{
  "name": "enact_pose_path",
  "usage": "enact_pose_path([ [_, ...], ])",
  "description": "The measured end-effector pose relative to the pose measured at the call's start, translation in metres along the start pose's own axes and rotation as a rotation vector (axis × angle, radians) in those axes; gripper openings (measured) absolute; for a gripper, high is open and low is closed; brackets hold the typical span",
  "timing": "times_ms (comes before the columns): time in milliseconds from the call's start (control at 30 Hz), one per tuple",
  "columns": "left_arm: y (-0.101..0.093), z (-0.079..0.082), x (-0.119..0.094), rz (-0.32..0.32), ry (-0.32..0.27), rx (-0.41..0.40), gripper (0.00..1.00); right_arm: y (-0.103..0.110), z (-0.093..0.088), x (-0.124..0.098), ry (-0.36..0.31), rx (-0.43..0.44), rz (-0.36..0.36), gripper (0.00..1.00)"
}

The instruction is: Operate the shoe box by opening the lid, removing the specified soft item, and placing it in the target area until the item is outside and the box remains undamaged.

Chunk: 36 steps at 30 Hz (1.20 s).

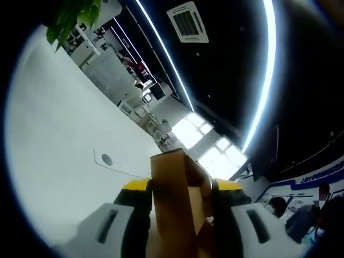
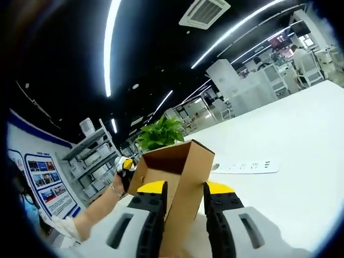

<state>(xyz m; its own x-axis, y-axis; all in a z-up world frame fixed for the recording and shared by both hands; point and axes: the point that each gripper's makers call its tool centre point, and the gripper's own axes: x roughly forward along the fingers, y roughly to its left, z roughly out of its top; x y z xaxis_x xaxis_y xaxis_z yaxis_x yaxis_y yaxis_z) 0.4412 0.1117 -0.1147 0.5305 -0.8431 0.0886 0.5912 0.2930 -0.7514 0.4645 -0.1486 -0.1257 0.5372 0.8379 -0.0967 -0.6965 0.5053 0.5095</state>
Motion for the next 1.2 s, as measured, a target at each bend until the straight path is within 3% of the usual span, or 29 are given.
enact_pose_path([
  [500, -0.047, -0.009, -0.015, -0.075, 0.029, 0.155, 0.43, 0.039, 0.006, -0.019, -0.056, -0.17, -0.013, 0.22],
  [800, -0.074, -0.021, -0.024, -0.131, 0.002, 0.261, 0.41, 0.061, 0.007, -0.036, -0.135, -0.353, -0.039, 0.16],
  [1200, -0.095, -0.035, -0.034, -0.145, 0.006, 0.421, 0.37, 0.084, -0.004, -0.056, -0.187, -0.416, -0.025, 0.16],
])
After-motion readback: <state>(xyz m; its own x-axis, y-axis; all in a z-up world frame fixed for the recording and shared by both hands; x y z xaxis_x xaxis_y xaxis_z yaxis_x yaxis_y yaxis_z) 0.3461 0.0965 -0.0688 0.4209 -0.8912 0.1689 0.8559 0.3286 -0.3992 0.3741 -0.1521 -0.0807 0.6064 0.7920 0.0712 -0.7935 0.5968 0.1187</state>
